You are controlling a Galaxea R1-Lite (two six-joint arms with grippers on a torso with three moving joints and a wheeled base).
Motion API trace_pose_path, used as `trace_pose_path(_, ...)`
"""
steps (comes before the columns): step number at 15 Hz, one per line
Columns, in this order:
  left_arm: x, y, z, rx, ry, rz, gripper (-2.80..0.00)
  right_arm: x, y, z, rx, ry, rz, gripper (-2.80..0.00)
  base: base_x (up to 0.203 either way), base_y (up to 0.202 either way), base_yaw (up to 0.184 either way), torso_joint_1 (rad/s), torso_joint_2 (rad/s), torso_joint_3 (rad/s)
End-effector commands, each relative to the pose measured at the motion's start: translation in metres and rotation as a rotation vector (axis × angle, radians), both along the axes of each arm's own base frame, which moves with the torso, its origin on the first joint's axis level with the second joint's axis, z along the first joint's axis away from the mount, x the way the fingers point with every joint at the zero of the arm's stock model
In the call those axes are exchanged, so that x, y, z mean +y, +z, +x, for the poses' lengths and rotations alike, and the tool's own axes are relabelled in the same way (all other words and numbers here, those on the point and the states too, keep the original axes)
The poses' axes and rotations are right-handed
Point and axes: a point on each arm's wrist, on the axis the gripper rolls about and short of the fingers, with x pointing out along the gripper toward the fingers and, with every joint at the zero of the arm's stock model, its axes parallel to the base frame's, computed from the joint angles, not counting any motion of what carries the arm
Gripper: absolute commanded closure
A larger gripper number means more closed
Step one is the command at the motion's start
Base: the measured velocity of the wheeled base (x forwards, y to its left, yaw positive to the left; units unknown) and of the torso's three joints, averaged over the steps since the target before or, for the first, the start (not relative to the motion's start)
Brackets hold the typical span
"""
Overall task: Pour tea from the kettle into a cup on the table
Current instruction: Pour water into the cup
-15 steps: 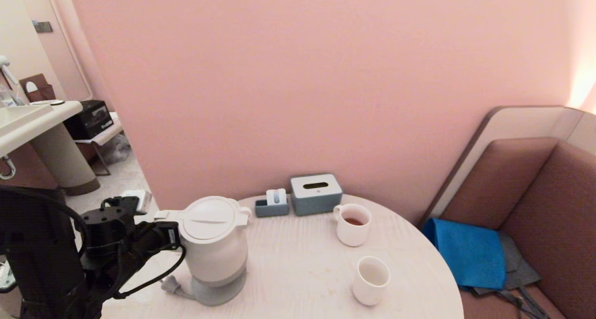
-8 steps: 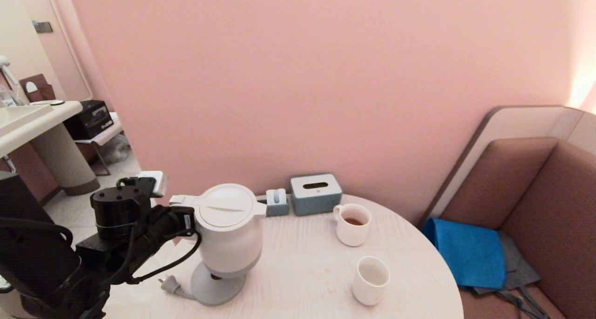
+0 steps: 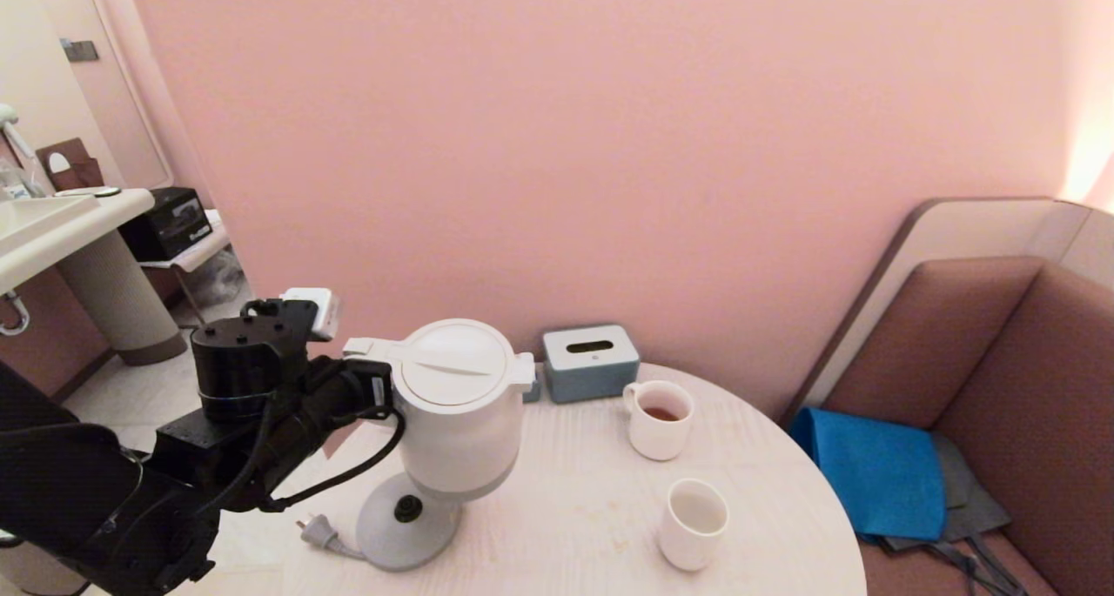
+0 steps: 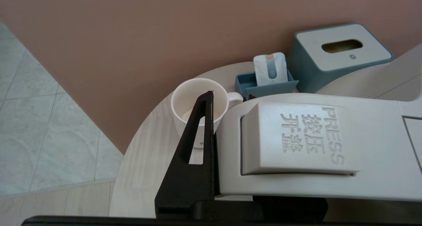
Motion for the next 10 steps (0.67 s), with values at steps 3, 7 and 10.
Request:
trace_pose_path(3, -0.010, 0.006, -0.001, -0.026, -0.016, -0.007, 0.00, 0.000, 0.000, 0.000, 0.002, 0.001, 0.000, 0.00, 0.000, 0.000, 0.000, 0.000, 0.00, 0.000)
trace_pose_path(7, -0.028, 0.016, 0.001, -0.021, -0.017, 0.006, 0.00, 0.000, 0.000, 0.000, 0.002, 0.001, 0.000, 0.00, 0.000, 0.000, 0.000, 0.000, 0.00, 0.000)
trace_pose_path(10, -0.042, 0.019, 0.003, -0.016, -0.021, 0.021, 0.00, 0.000, 0.000, 0.000, 0.002, 0.001, 0.000, 0.00, 0.000, 0.000, 0.000, 0.000, 0.00, 0.000)
